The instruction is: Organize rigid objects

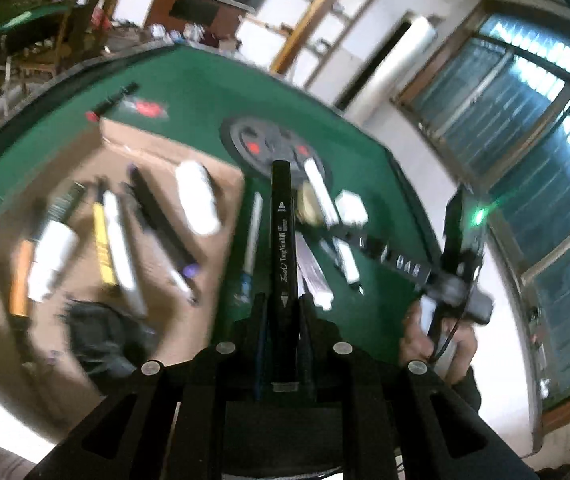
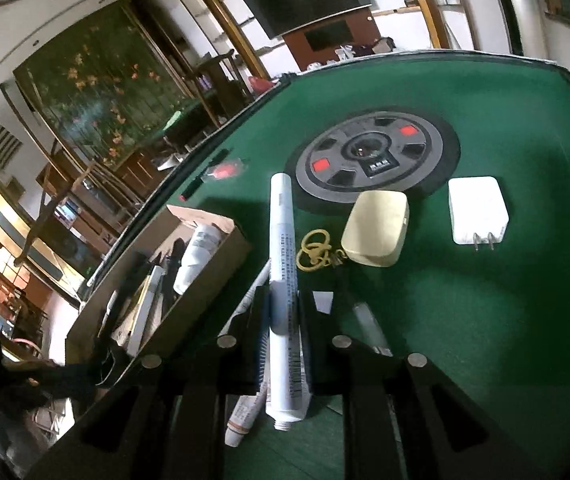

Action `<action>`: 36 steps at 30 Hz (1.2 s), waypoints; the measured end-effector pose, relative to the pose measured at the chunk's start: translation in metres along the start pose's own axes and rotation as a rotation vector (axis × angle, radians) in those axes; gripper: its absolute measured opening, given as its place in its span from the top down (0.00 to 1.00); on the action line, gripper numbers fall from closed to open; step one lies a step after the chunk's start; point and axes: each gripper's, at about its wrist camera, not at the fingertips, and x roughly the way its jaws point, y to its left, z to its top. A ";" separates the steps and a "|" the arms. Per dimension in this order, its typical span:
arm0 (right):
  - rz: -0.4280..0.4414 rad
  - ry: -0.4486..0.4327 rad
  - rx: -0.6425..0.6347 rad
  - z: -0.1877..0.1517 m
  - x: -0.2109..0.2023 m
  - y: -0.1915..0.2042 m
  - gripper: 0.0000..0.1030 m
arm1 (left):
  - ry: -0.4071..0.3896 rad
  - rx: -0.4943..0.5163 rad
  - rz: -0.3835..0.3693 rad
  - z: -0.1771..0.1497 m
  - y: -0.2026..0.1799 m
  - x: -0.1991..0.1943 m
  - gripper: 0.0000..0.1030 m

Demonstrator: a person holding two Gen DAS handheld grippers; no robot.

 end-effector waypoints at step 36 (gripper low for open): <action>0.216 0.144 -0.024 -0.012 0.092 0.131 0.54 | -0.031 -0.195 0.192 0.021 0.103 0.024 0.40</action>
